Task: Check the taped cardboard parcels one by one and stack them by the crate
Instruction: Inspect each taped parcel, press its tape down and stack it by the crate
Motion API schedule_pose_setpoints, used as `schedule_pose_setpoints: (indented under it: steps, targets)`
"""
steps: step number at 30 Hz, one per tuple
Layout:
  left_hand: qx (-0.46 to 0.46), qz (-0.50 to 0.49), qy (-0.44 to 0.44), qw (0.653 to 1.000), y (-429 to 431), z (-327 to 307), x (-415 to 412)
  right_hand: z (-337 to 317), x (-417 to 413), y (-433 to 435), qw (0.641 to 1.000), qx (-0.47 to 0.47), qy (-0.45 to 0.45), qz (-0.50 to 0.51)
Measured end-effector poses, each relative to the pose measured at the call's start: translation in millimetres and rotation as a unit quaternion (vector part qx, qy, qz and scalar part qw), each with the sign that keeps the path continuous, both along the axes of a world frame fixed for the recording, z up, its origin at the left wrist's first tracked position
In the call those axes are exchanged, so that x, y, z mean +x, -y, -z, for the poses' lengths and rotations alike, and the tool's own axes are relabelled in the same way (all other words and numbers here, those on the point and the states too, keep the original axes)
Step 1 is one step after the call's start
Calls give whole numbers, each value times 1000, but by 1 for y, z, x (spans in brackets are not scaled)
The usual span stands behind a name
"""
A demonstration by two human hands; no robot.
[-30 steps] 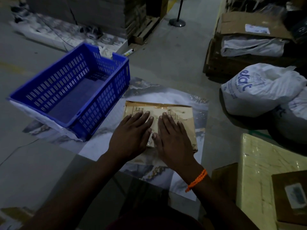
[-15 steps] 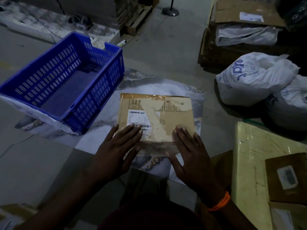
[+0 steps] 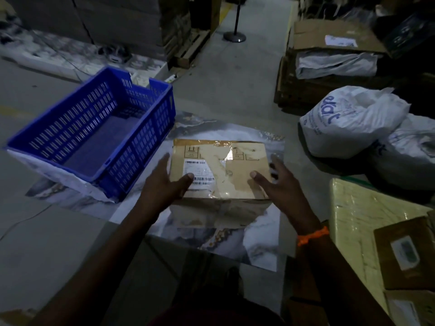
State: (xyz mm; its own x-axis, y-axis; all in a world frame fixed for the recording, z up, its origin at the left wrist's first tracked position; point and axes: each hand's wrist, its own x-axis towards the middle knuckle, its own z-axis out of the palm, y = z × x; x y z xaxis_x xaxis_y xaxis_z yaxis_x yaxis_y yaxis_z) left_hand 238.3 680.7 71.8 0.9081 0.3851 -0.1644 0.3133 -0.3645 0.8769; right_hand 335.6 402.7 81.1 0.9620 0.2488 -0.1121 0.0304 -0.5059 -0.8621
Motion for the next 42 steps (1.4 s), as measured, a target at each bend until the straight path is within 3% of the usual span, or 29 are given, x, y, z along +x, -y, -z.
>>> schedule_pose_setpoints:
  steps: [2, 14, 23, 27, 30, 36, 42]
  targets:
    - [-62, 25, 3, 998, -2, -2, 5, -1, 12, -5, 992, 76, -89, -49]
    - [-91, 8, 161, 983, 3, 19, -5, 40, -10, -18, 990, 128, 42, 46]
    - [-132, -102, 65, 984, 16, 97, -52, 103, -68, -6, 980, 149, -63, 115]
    - [-99, -95, 17, 990, 11, 115, -60, 116, -78, -13, 994, 54, -96, 26]
    - [-82, -71, 9, 994, 2, 124, -59, 123, -73, -23, 994, 49, -101, -10]
    - [-4, 1, 36, 999, -50, 132, 4, 130, -20, -72, 995, 73, -70, 15]
    - [15, -35, 9, 999, -93, 132, 83, 137, 48, -124, 996, 68, -48, 35]
